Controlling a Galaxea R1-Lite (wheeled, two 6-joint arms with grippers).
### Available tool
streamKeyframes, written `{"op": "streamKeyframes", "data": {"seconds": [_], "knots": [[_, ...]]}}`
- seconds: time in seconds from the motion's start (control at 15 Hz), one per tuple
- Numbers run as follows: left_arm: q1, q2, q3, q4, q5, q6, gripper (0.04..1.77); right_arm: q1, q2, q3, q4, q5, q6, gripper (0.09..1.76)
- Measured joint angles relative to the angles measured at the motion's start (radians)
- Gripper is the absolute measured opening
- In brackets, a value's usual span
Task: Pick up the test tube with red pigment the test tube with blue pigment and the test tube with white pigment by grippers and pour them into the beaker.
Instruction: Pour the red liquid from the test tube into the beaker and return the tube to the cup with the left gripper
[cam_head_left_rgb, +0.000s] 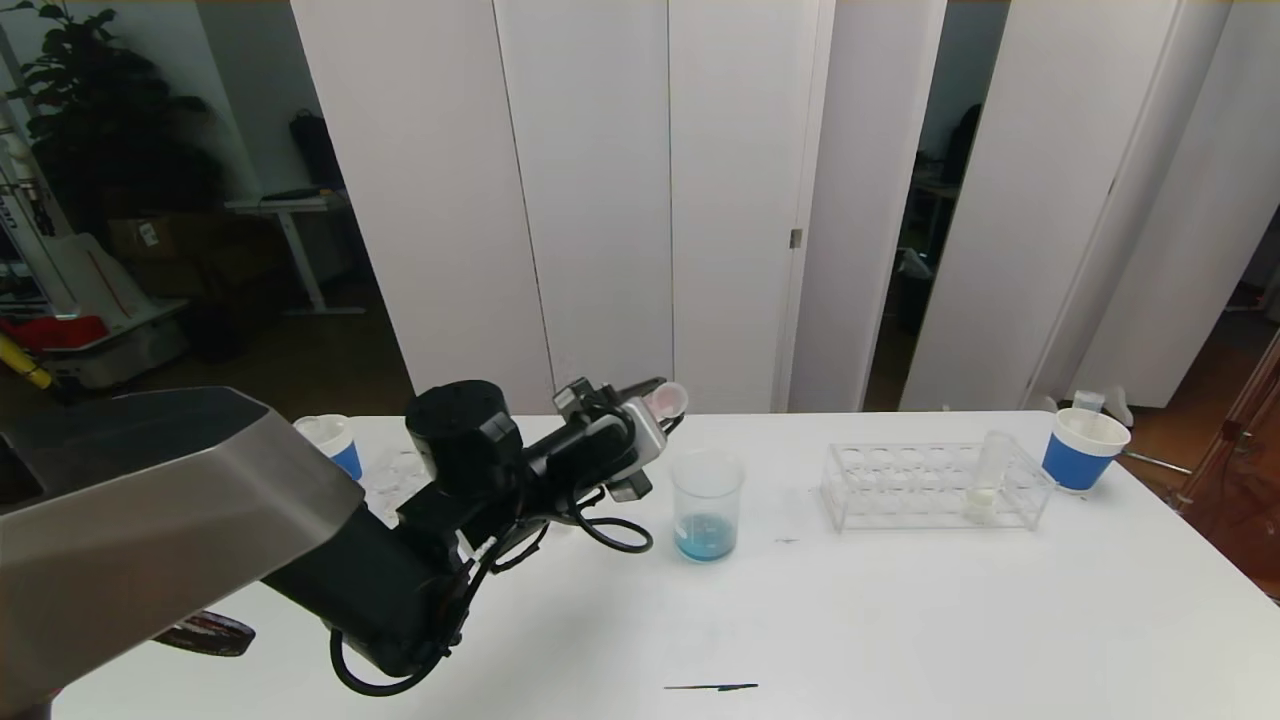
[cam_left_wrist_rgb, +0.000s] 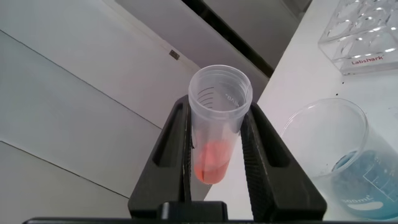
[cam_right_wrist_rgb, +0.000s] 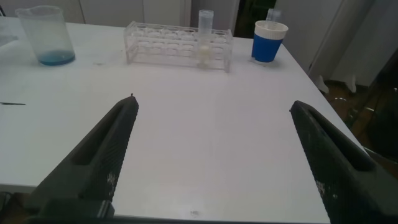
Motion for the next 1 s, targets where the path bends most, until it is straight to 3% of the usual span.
{"op": "streamKeyframes", "data": {"seconds": [0.27, 0.73, 1.0], "knots": [[-0.001, 0.014, 0.003, -0.012, 0.001, 0.036, 0.57, 0.000, 0.000, 0.000, 0.000, 0.000, 0.000, 1.75], [-0.006, 0.063, -0.007, -0.059, 0.015, 0.224, 0.57, 0.000, 0.000, 0.000, 0.000, 0.000, 0.000, 1.75], [-0.017, 0.090, -0.007, -0.074, 0.061, 0.340, 0.57, 0.000, 0.000, 0.000, 0.000, 0.000, 0.000, 1.75]]}}
